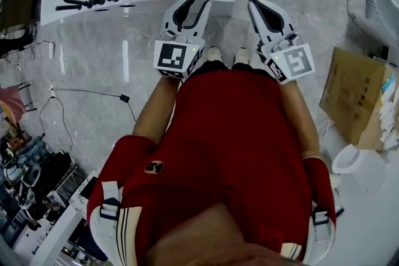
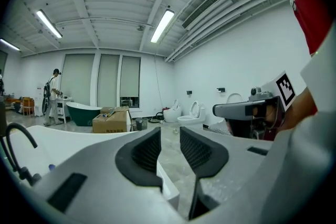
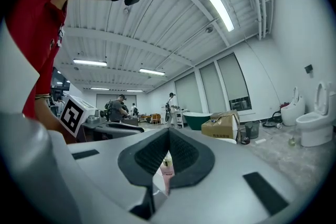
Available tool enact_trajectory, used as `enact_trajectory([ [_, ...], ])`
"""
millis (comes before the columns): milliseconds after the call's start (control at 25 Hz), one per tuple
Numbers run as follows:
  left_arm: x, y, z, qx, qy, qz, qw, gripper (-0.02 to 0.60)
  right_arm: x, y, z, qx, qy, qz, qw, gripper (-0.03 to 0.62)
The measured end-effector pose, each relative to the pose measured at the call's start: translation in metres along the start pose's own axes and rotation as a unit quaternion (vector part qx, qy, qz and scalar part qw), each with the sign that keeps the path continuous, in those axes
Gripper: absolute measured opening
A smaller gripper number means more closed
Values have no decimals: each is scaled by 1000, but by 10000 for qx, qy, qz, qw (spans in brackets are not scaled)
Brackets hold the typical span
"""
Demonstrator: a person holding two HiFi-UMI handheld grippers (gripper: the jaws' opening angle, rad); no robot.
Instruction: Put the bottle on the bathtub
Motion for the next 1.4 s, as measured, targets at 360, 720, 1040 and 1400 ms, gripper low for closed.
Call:
enact_trajectory([
  [360,-16,12,21,-9,-118,138,9998,8,-6,3,-16,-62,176,27,9998,-6],
  [720,-16,13,34,-53,-294,91,9995,8,-6,2,-22,-196,269,-44,9994,-6],
  [1040,-11,5,27,-70,-304,12,9995,8,-2,-1,-18,-194,264,-104,9994,-6],
  [1400,-5,0,13,-143,-271,-20,9995,8,8,-3,-10,-193,181,-150,9995,-6],
])
Point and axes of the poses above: the fingertips, and each gripper's own axes: x forward along the fingers, z to its right, y out of its top, the point moved 1 cm from there along -x, backward along the fingers, and after that the axes turned 9 degrees about y, right-handed, at the moved point
